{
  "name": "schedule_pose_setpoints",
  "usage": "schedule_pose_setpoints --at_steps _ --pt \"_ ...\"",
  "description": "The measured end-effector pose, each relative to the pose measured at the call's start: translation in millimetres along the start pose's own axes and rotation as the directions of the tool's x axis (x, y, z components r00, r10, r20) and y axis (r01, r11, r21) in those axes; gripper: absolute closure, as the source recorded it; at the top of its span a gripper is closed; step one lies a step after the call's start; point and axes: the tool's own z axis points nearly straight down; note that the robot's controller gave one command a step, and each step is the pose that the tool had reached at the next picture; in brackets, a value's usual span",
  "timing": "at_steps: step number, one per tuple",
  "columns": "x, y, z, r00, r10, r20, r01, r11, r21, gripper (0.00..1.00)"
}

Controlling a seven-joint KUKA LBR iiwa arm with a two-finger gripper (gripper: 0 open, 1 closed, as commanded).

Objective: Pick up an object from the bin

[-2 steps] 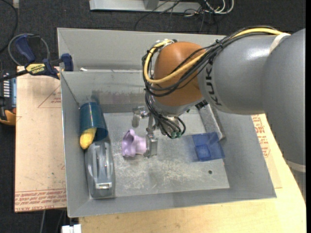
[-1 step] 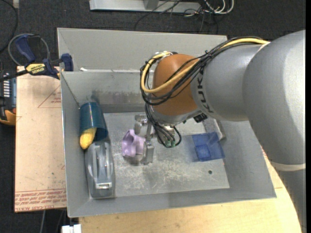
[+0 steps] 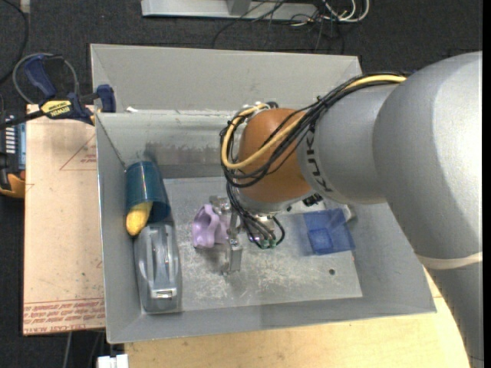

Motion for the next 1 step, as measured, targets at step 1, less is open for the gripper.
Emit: schedule_pose_setpoints --at_steps 1 --pt "-7.3 10.1 -0.1 1.000 0.020 -0.003 -0.020 1.000 0.000 1.00"
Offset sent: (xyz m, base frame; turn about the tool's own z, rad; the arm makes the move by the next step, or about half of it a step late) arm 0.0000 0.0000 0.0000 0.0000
